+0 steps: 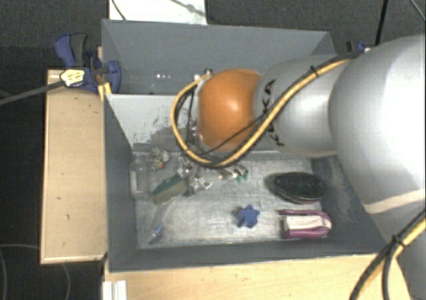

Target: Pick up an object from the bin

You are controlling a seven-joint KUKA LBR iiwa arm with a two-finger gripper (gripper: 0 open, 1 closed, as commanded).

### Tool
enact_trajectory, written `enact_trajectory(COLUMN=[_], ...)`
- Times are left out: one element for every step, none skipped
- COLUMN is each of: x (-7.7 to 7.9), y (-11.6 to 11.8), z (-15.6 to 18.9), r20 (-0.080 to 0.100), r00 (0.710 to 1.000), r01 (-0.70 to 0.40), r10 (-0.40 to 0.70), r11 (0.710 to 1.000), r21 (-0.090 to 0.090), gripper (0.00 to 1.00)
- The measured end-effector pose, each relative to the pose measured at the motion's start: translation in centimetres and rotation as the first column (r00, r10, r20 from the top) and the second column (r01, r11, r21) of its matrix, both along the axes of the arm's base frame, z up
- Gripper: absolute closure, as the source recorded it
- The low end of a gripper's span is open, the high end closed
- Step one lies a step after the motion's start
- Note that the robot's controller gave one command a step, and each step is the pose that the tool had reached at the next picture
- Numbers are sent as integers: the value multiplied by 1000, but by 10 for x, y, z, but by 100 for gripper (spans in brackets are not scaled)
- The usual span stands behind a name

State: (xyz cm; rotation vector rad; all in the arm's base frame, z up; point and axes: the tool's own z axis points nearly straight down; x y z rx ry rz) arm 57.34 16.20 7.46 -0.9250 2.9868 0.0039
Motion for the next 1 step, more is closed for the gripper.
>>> enact_trajectory(x=[-2], y=[7], z=[179], r20=[-1], r00=[972], r01=[-236], r10=[236], r11=[972], r21=[-5], gripper=[100])
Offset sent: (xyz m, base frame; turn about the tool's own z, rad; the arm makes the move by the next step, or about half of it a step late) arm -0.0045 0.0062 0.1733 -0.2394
